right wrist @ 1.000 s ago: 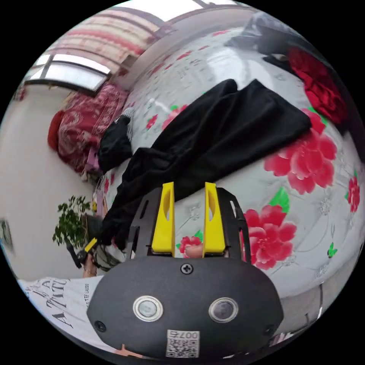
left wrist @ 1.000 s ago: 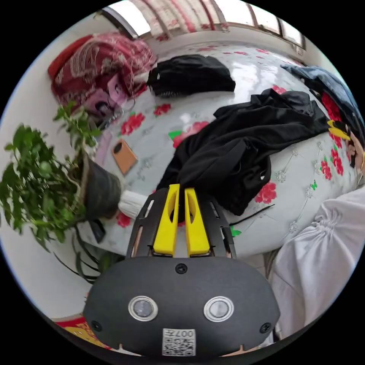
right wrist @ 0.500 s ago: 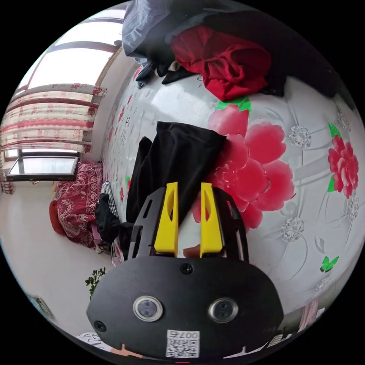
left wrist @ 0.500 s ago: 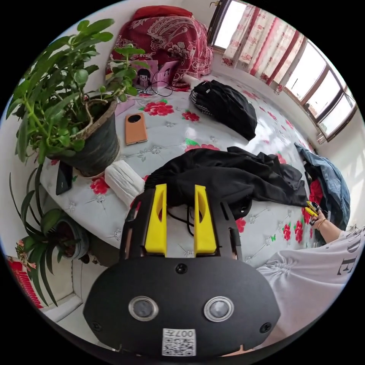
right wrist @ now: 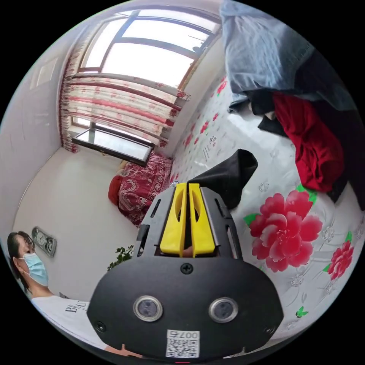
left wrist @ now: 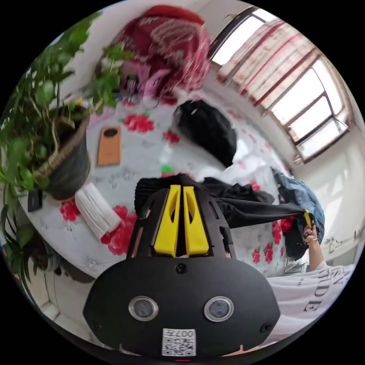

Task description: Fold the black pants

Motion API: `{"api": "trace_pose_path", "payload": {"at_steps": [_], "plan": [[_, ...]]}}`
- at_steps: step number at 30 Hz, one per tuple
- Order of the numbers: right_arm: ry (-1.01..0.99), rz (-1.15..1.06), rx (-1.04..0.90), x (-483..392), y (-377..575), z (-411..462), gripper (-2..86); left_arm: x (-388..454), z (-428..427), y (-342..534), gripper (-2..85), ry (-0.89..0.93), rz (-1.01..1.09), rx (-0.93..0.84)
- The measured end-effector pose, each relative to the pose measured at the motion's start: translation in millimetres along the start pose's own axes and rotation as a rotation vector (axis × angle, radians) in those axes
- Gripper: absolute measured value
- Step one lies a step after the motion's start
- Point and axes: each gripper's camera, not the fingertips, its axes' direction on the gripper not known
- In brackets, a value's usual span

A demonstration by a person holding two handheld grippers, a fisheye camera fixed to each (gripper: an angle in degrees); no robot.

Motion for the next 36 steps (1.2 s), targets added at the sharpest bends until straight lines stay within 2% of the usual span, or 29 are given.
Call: {"api": "trace_pose_path", "payload": {"at_steps": [4, 7, 9, 12, 16, 19, 23, 26, 30, 36], "plan": [[0.052, -0.155, 0.021, -28.9, 32.1, -62.0, -0.2, 66.6, -116.9, 26.2, -0.9, 0.054, 0.27, 0.185], [0.21, -0.224, 0.016, -22.3, 80.0, -109.6, -0.1, 85.5, -149.0, 82.0, -0.9, 0.075, 0.374, 0.114], [0.407, -0.197, -0.048, 9.4, 121.9, -127.9, 0.1, 78.3, -137.8, 121.6, -0.9, 0.093, 0.349, -0.015], [0.657, -0.042, -0.171, 69.9, 168.6, -127.9, 0.9, 50.9, -96.4, 185.1, -0.7, 0.105, 0.15, -0.254], [0.813, -0.064, -0.166, 81.8, 202.5, -108.4, 2.7, 30.3, -96.5, 209.3, 1.5, 0.113, -0.006, -0.233], [0.772, -0.171, -0.162, 68.5, 206.4, -57.4, 3.9, 18.9, -95.3, 177.6, 4.5, 0.048, -0.005, -0.201], [0.612, -0.289, -0.267, 51.4, 190.2, 62.4, 4.9, 8.6, -69.8, 125.5, 7.0, -0.004, 0.038, -0.199], [0.577, -0.374, -0.365, 39.0, 177.0, 162.7, 5.7, 3.3, -38.1, 85.7, 8.3, 0.02, 0.064, -0.225], [0.601, -0.446, -0.501, 40.7, 154.5, 293.8, 7.2, 3.1, 16.0, 50.8, 9.7, 0.003, 0.14, -0.339], [0.769, -0.423, -0.625, 97.6, 130.3, 417.2, 8.1, 11.6, 63.2, 43.2, 9.4, -0.046, 0.251, -0.436]]}}
